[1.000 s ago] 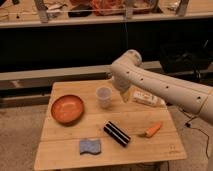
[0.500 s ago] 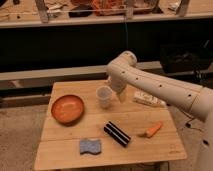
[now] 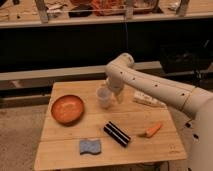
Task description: Pick up the ceramic cup
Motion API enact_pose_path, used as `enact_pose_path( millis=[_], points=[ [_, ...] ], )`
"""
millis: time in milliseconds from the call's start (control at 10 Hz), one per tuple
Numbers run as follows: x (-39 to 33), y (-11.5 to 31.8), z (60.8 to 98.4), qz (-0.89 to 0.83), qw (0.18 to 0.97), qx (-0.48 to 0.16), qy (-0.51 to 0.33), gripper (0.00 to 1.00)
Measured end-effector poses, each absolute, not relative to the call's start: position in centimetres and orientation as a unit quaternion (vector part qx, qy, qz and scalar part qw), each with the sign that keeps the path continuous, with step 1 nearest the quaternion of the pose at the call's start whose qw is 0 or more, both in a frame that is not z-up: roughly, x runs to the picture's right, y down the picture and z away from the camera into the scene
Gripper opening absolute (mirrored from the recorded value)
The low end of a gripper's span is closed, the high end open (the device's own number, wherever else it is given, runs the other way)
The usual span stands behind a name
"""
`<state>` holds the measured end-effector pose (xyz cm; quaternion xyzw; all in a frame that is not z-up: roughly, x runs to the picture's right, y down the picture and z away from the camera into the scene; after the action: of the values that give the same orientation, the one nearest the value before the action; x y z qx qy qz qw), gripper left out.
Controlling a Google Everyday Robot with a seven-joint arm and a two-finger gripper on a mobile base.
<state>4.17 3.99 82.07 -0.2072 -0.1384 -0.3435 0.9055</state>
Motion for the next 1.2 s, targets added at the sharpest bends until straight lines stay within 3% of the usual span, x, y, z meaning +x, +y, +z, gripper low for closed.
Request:
enact_pose_path(
  millis=[1200],
  points=[
    [3.4, 5.1, 85.4, -0.356, 0.896, -0.208, -0.164, 0.8]
  ],
)
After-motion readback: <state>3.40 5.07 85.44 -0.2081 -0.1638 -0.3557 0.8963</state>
